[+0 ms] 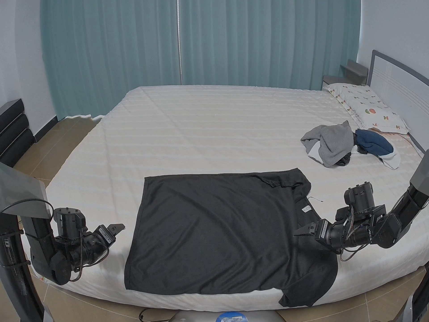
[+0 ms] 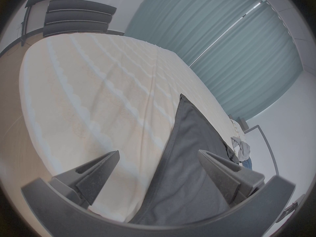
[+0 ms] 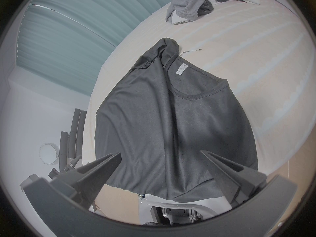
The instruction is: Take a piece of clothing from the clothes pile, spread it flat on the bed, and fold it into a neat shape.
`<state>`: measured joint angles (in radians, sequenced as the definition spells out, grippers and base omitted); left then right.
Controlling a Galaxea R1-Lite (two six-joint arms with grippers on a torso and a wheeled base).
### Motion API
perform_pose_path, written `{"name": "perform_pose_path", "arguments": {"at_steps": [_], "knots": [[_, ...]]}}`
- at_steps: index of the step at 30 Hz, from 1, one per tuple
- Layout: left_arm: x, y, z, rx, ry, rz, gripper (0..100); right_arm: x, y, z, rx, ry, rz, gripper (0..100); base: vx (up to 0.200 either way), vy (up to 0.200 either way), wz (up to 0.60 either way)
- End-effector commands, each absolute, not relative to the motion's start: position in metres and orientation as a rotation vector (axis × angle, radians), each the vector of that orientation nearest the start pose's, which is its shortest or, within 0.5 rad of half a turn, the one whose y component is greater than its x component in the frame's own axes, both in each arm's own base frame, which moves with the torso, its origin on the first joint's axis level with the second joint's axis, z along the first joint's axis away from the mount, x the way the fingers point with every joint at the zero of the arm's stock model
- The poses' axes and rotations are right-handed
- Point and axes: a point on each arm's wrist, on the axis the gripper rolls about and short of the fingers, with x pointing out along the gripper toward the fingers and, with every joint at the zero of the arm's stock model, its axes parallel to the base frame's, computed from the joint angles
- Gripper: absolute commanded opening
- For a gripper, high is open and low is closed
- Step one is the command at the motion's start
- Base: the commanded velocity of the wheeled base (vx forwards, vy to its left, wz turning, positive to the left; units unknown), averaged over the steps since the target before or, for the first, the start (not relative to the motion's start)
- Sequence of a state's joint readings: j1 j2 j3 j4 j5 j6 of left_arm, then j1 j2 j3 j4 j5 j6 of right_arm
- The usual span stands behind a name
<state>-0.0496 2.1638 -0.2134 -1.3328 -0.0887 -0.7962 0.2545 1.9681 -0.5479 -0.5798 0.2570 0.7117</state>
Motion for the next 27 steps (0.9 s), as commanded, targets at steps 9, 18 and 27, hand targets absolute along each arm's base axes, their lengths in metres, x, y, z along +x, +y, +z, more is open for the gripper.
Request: {"name": "perform_pose_path", "arguments": {"at_steps": [9,18,27], "knots": [[0.256,-0.023,-0.001,-0.778,0.650,0.096,100,0.275,0.076,0.038,0.656,0.986,0.153,100,0.000,-0.200,0.00],[0.270,-0.021,0.004,-0.782,0.584,0.097,100,0.279,0.077,0.034,0.653,0.989,0.143,100,0.000,0.000,0.00],[0.318,-0.012,0.022,-0.788,0.456,0.082,100,0.281,0.077,0.032,0.691,0.946,0.144,100,0.000,0.000,0.00]]}}
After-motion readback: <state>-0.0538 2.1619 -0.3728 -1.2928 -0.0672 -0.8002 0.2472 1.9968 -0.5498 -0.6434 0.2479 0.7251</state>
